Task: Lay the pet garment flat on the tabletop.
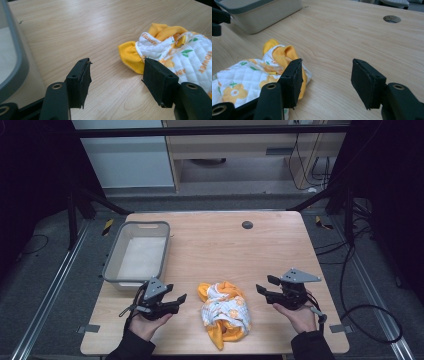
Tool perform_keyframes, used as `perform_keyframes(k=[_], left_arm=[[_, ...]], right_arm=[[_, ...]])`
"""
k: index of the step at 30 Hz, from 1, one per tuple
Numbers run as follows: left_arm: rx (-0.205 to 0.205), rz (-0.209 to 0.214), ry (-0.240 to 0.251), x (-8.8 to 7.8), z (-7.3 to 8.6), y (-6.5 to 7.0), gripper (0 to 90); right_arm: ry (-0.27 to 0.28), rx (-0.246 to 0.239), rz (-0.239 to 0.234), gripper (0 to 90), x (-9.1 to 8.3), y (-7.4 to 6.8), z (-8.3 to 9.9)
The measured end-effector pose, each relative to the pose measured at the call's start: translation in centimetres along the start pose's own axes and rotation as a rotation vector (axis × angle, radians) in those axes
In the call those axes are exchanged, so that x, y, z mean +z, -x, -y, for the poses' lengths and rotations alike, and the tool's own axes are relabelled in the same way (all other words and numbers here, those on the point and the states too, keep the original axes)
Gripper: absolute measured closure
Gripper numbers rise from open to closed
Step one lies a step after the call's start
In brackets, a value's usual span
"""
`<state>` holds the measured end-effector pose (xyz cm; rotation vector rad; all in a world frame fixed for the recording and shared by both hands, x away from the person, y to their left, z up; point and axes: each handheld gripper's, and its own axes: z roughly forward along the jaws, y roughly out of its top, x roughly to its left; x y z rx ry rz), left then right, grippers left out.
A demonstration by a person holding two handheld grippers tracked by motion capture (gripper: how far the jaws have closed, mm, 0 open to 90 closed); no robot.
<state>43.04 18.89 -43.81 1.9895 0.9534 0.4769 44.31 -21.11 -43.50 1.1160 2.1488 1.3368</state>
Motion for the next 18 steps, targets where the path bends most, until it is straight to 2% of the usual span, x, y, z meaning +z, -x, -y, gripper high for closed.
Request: perform_keyframes(k=[6, 10, 12, 18], left_arm=[[0.007, -0.007, -0.032, 2.1, -0.6, 0.0, 38.4], [0.004, -0.002, -0.038, 3.1, -0.9, 0.0, 38.3], [0.017, -0.005, -0.041, 3.7, -1.1, 0.2, 38.4], [0.016, 0.017, -0.061, 5.5, -1.1, 0.3, 37.8]], right_arm=[[-0.018, -0.009, -0.025, 43.3, 0.8, -0.4, 0.0], [-0.028, -0.011, -0.044, 43.5, 1.3, -0.7, 0.1], [-0.031, -0.011, -0.052, 43.8, 1.6, -0.9, 0.2], [-0.050, -0.026, -0.072, 44.2, 2.5, -1.6, 0.6]])
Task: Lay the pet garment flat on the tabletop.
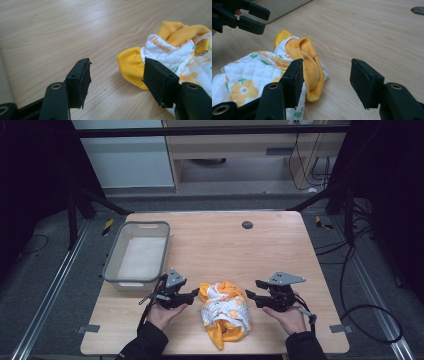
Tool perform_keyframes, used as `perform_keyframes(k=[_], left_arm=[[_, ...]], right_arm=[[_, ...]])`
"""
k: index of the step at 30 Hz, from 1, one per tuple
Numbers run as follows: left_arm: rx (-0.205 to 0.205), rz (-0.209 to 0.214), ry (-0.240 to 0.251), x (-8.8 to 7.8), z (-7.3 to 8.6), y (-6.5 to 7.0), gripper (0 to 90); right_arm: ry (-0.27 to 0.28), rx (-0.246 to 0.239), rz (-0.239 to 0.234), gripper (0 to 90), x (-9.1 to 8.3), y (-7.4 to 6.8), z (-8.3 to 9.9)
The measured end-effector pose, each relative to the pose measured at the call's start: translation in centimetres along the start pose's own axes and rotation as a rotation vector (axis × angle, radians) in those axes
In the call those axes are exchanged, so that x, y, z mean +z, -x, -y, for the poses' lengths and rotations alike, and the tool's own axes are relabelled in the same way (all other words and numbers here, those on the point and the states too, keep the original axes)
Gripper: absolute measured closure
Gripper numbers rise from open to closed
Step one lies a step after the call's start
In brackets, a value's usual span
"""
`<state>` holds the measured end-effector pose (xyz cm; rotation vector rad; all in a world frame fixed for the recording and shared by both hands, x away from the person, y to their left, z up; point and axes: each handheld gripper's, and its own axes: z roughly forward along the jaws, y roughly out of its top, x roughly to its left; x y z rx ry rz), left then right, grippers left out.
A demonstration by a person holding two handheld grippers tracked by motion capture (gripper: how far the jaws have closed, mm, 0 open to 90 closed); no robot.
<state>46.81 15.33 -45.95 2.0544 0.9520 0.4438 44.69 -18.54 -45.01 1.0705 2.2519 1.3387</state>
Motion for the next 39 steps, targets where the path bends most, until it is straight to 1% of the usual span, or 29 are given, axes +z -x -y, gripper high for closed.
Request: perform_keyframes(k=[1, 3, 6, 9, 10, 13, 15, 17, 19, 22, 24, 27, 29, 32, 33, 36, 37, 39], left_arm=[[-0.001, 0.005, -0.003, 0.2, 0.0, 0.0, 37.7], [-0.010, 0.015, -0.005, 0.6, -0.1, 0.0, 37.5], [-0.007, 0.020, -0.019, 1.3, -0.1, 0.1, 37.2], [-0.013, 0.028, -0.024, 1.6, -0.1, 0.1, 36.6], [-0.019, 0.039, -0.029, 1.8, -0.1, 0.1, 36.6], [-0.012, 0.042, -0.048, 2.4, 0.1, 0.2, 35.4], [-0.019, 0.049, -0.054, 2.7, 0.2, 0.3, 34.9], [-0.015, 0.062, -0.060, 3.1, 0.2, 0.4, 34.9], [-0.004, 0.069, -0.070, 3.3, 0.3, 0.5, 35.5], [0.010, 0.094, -0.087, 3.9, 0.5, 0.8, 38.0], [0.016, 0.100, -0.089, 4.1, 0.5, 1.0, 42.3], [0.012, 0.112, -0.096, 4.1, 0.5, 1.1, 49.1], [0.004, 0.117, -0.108, 4.2, 0.5, 1.1, 56.2], [0.010, 0.114, -0.125, 4.2, 0.6, 1.2, 68.0], [0.009, 0.119, -0.128, 4.2, 0.6, 1.2, 71.3], [0.021, 0.120, -0.116, 4.1, 0.5, 1.2, 80.9], [0.024, 0.119, -0.115, 4.0, 0.5, 1.2, 84.6], [0.020, 0.122, -0.114, 3.9, 0.5, 1.3, 87.8]], right_arm=[[-0.002, 0.009, -0.005, 44.2, 0.2, -0.1, 0.1], [-0.007, 0.007, -0.006, 44.6, 0.4, -0.2, 0.1], [-0.010, 0.004, -0.012, 45.6, 0.6, -0.4, 0.2], [-0.013, 0.003, -0.015, 46.5, 0.8, -0.5, 0.3], [-0.013, 0.004, -0.021, 47.0, 0.9, -0.5, 0.3], [-0.027, 0.005, -0.036, 48.5, 1.7, -0.8, 0.5], [-0.029, 0.003, -0.043, 49.6, 1.9, -0.9, 0.5], [-0.036, 0.006, -0.054, 50.9, 2.3, -1.0, 0.6], [-0.041, -0.002, -0.055, 52.1, 2.7, -1.1, 0.6], [-0.048, 0.001, -0.057, 55.2, 3.1, -1.1, 0.7], [-0.053, 0.004, -0.059, 57.5, 3.3, -1.2, 0.8], [-0.060, -0.003, -0.063, 61.5, 3.5, -1.2, 0.8], [-0.069, -0.006, -0.069, 64.9, 3.7, -1.3, 0.9], [-0.084, -0.011, -0.078, 70.8, 4.0, -1.4, 1.0], [-0.088, -0.009, -0.077, 72.1, 4.0, -1.5, 0.9], [-0.089, -0.009, -0.077, 77.5, 4.1, -1.6, 0.9], [-0.088, -0.004, -0.073, 81.2, 4.1, -1.6, 0.8], [-0.086, -0.009, -0.060, 85.5, 4.2, -1.6, 0.8]])
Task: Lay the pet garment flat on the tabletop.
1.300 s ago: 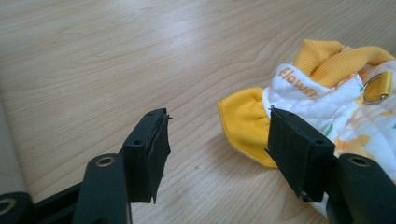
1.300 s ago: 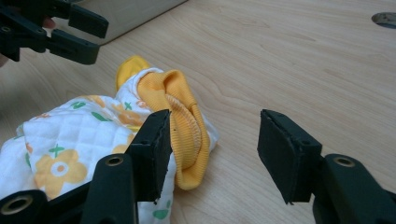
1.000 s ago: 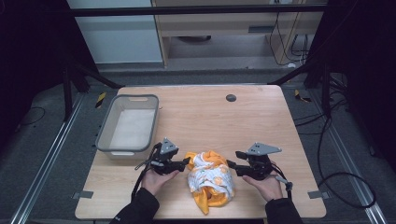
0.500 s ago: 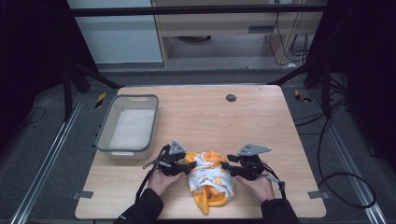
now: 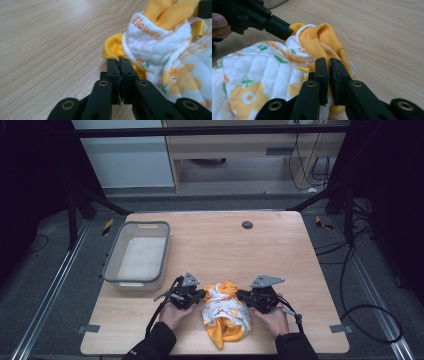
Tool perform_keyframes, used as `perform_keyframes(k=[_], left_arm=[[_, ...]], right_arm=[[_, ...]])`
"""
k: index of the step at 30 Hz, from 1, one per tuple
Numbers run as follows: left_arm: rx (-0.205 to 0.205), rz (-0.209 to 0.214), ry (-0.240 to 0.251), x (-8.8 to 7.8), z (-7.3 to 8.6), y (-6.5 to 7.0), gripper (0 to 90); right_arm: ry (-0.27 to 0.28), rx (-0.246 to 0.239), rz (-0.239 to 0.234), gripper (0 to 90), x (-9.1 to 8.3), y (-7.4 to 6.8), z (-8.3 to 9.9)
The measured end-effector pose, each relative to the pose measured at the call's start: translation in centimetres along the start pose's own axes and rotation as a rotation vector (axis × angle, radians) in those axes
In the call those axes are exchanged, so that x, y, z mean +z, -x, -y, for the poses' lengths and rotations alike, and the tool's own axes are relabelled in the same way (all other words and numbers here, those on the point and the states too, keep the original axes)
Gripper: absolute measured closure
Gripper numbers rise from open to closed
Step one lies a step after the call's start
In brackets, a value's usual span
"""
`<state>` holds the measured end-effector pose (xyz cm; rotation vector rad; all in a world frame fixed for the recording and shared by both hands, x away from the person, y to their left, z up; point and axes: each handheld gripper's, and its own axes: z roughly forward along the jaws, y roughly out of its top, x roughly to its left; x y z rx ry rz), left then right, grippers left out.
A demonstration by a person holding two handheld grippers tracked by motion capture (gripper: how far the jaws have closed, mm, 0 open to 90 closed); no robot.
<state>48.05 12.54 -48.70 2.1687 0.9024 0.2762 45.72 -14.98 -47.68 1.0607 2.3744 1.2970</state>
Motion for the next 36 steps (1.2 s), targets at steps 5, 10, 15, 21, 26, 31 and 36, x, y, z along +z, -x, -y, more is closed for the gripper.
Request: perform_keyframes(k=[5, 10, 15, 21, 26, 31, 36], left_arm=[[0.007, 0.003, 0.011, -0.4, -0.1, 0.2, 89.0], [0.005, 0.001, 0.048, -1.4, -0.4, 0.4, 89.3], [0.018, 0.003, 0.104, -3.0, -1.2, 0.8, 89.5], [0.032, 0.003, 0.163, -4.8, -2.0, 1.3, 89.5], [0.049, -0.026, 0.227, -6.7, -3.5, 1.3, 89.6], [0.080, -0.084, 0.245, -7.7, -5.2, 0.8, 89.6], [0.096, -0.132, 0.276, -8.2, -6.5, 0.7, 89.6]], right_arm=[[-0.003, 0.013, 0.008, 88.3, -0.1, 0.0, -0.1], [0.012, 0.016, 0.008, 88.6, -0.6, 0.1, -0.3], [0.055, 0.018, 0.016, 88.8, -1.5, 0.2, -0.7], [0.104, 0.000, 0.023, 88.9, -2.3, 0.1, -1.5], [0.129, -0.026, 0.043, 88.9, -2.6, 0.0, -2.9], [0.174, -0.048, 0.079, 88.8, -2.5, -0.2, -4.9], [0.242, -0.050, 0.134, 88.9, -2.4, -0.1, -6.2]])
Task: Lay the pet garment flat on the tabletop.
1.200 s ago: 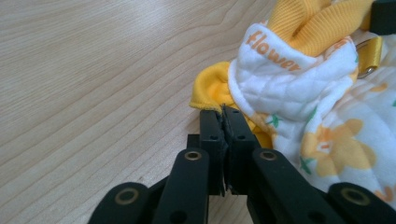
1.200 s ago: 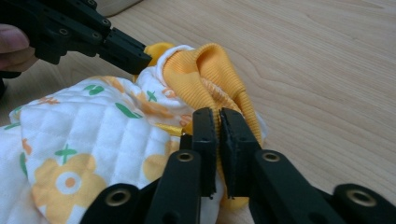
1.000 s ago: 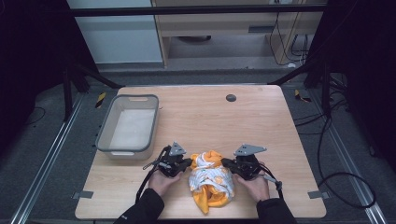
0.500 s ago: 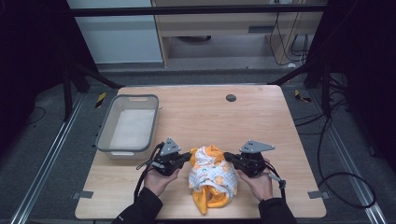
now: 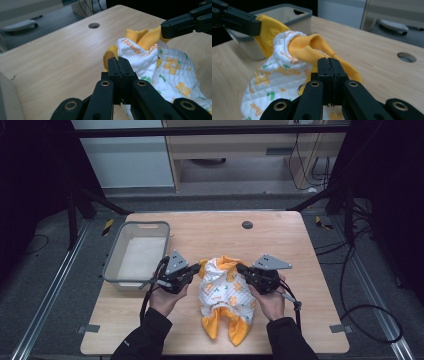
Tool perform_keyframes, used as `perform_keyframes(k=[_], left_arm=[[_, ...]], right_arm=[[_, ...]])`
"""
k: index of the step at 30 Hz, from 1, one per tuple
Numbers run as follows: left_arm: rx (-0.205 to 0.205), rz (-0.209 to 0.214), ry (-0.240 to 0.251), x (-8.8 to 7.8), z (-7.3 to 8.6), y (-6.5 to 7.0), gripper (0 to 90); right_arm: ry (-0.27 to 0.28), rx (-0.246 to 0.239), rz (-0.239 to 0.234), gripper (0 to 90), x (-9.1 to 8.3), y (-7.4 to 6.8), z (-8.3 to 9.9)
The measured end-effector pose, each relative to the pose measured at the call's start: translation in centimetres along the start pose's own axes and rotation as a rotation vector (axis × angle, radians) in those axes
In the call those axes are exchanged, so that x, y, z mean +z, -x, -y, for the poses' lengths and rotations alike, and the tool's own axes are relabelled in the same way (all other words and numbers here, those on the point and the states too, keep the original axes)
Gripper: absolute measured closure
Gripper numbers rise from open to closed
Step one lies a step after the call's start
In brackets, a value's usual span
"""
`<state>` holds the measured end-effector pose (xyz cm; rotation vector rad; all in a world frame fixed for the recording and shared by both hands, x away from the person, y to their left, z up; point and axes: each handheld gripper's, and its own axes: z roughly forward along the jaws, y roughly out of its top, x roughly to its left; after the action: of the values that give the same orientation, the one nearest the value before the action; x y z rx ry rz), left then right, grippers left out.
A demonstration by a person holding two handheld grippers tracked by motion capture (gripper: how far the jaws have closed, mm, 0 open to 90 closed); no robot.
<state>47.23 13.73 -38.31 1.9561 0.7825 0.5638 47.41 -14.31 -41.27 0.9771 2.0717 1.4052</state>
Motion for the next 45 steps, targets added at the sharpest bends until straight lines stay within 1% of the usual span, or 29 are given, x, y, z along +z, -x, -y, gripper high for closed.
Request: perform_keyframes(k=[3, 4, 6, 9, 10, 11, 13, 14, 15, 16, 17, 18, 19, 20, 21, 22, 23, 24, 25, 26, 28, 30, 32, 35, 36, 37, 38, 43, 45], left_arm=[[-0.017, -0.021, 0.022, 0.4, -0.5, -0.4, 89.6], [-0.018, -0.029, 0.026, 0.6, -0.6, -0.5, 89.6], [-0.028, -0.046, 0.036, 0.9, -0.8, -0.8, 89.6], [-0.036, -0.078, 0.048, 1.3, -1.1, -1.2, 89.6], [-0.029, -0.107, 0.045, 1.6, -1.2, -1.5, 89.5], [-0.033, -0.134, 0.042, 1.9, -1.2, -1.7, 89.5], [-0.059, -0.164, 0.035, 2.6, -1.2, -2.1, 89.3], [-0.077, -0.195, 0.027, 3.3, -1.1, -2.5, 88.7], [-0.081, -0.213, 0.011, 3.8, -0.9, -2.7, 87.1], [-0.093, -0.244, -0.011, 4.4, -0.7, -3.1, 81.9], [-0.118, -0.264, -0.032, 5.0, -0.5, -3.4, 72.9], [-0.157, -0.261, -0.040, 5.3, -0.2, -3.8, 66.1], [-0.176, -0.261, -0.043, 5.4, -0.1, -4.0, 61.4], [-0.189, -0.262, -0.042, 5.4, 0.2, -4.2, 57.8], [-0.190, -0.263, -0.043, 5.4, 0.4, -4.2, 54.6], [-0.191, -0.267, -0.055, 5.3, 0.6, -4.3, 52.1], [-0.194, -0.261, -0.058, 5.2, 0.7, -4.3, 50.7], [-0.198, -0.241, -0.065, 5.1, 0.8, -4.3, 49.7], [-0.197, -0.234, -0.070, 4.9, 0.9, -4.2, 48.7], [-0.191, -0.231, -0.078, 4.8, 1.0, -4.1, 47.9], [-0.194, -0.206, -0.097, 4.6, 1.2, -3.8, 46.3], [-0.180, -0.200, -0.124, 4.7, 1.5, -3.5, 45.6], [-0.163, -0.216, -0.144, 5.1, 1.9, -3.3, 44.7], [-0.157, -0.243, -0.179, 6.1, 2.5, -3.6, 44.0], [-0.157, -0.243, -0.179, 6.1, 2.5, -3.6, 44.1], [-0.158, -0.259, -0.201, 6.8, 3.0, -3.9, 44.4], [-0.164, -0.272, -0.224, 7.6, 3.4, -4.2, 44.9], [-0.194, -0.283, -0.277, 9.7, 4.7, -5.2, 46.3], [-0.221, -0.270, -0.290, 10.4, 5.2, -5.4, 47.0]], right_arm=[[0.045, 0.010, 0.033, 88.8, 0.4, 0.2, -0.6], [0.057, 0.005, 0.048, 88.9, 0.6, 0.2, -0.8], [0.077, 0.003, 0.064, 88.8, 1.0, 0.3, -1.0], [0.110, 0.004, 0.086, 88.8, 1.9, 0.6, -1.0], [0.112, 0.008, 0.093, 88.8, 2.2, 0.7, -1.0], [0.114, 0.007, 0.105, 88.7, 2.7, 0.9, -1.0], [0.106, 0.011, 0.129, 88.1, 3.7, 1.4, -1.0], [0.097, 0.015, 0.135, 86.0, 4.2, 1.7, -1.0], [0.080, 0.024, 0.140, 80.0, 5.0, 2.0, -1.0], [0.074, 0.027, 0.142, 75.9, 5.4, 2.1, -1.0], [0.067, 0.024, 0.154, 71.8, 5.8, 2.3, -1.0], [0.061, 0.021, 0.163, 67.7, 6.0, 2.4, -0.9], [0.061, 0.027, 0.158, 64.7, 6.0, 2.7, -0.9], [0.059, 0.027, 0.155, 64.0, 5.9, 2.8, -0.8], [0.050, 0.015, 0.165, 62.7, 5.6, 3.0, -0.8], [0.047, 0.010, 0.171, 62.2, 5.4, 3.2, -0.7], [0.037, 0.014, 0.168, 61.7, 5.0, 3.6, -0.6], [0.029, 0.014, 0.170, 61.5, 4.8, 3.8, -0.6], [0.017, 0.016, 0.179, 61.6, 4.5, 4.1, -0.5], [0.006, 0.018, 0.182, 61.6, 4.3, 4.5, -0.4], [-0.016, 0.025, 0.192, 61.6, 4.2, 5.1, -0.1], [-0.038, 0.030, 0.206, 61.2, 4.3, 5.6, 0.2], [-0.060, 0.040, 0.210, 59.7, 4.6, 6.0, 0.6], [-0.094, 0.043, 0.222, 57.6, 5.4, 6.5, 1.1], [-0.094, 0.043, 0.222, 57.6, 5.4, 6.5, 1.1], [-0.128, 0.051, 0.233, 56.3, 6.1, 6.8, 1.7], [-0.142, 0.053, 0.237, 55.6, 6.5, 7.0, 1.9], [-0.206, 0.080, 0.254, 54.2, 7.9, 7.9, 3.2], [-0.220, 0.107, 0.249, 54.3, 8.3, 8.3, 3.8]])
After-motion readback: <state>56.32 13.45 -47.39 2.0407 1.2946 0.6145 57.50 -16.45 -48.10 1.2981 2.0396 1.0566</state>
